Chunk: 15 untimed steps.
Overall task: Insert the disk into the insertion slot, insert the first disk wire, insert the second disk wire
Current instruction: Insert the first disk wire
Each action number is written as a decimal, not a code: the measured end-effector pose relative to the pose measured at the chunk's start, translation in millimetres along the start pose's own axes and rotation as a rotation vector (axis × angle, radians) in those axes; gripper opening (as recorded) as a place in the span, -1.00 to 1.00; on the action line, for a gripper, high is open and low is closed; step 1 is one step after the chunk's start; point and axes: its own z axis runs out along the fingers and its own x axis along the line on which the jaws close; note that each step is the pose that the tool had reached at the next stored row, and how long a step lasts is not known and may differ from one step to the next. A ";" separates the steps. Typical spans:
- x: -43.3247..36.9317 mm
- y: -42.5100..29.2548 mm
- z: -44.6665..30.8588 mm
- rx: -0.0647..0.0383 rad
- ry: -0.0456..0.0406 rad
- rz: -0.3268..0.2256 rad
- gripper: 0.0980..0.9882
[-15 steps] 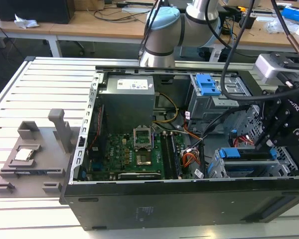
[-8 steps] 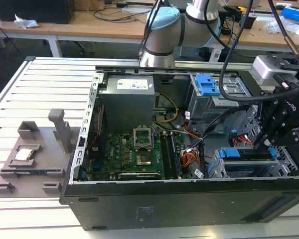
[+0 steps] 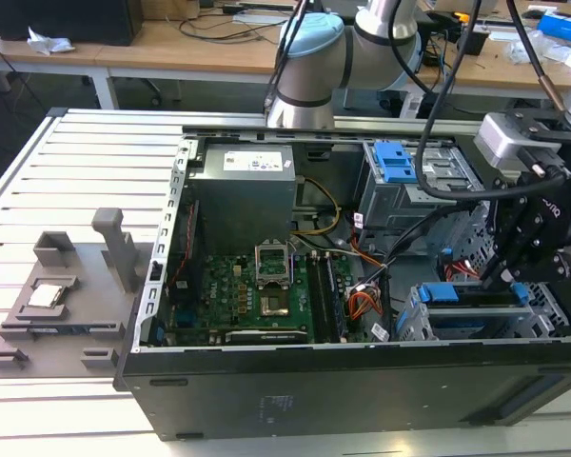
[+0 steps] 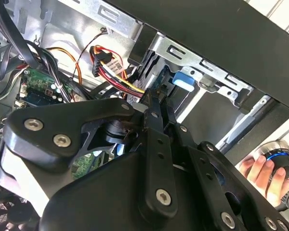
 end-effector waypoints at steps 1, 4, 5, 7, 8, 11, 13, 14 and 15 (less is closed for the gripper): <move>0.0 0.0 1.1 0.000 0.0002 0.000 -0.84; -0.1 -0.1 1.9 0.000 -0.0006 0.000 -0.84; -0.1 -0.1 2.3 0.000 -0.0018 0.000 -0.84; -0.1 -0.1 2.6 0.000 -0.0019 0.000 -0.81; 0.0 -0.1 2.0 0.000 -0.0007 0.000 -0.67; 0.1 0.0 -0.7 0.000 -0.0006 0.000 -0.67; 0.3 0.3 -5.6 0.000 -0.0007 0.000 -0.67; 0.5 0.5 -9.6 0.000 -0.0008 0.000 -0.67; 0.5 0.6 -10.9 0.000 -0.0008 0.000 -0.67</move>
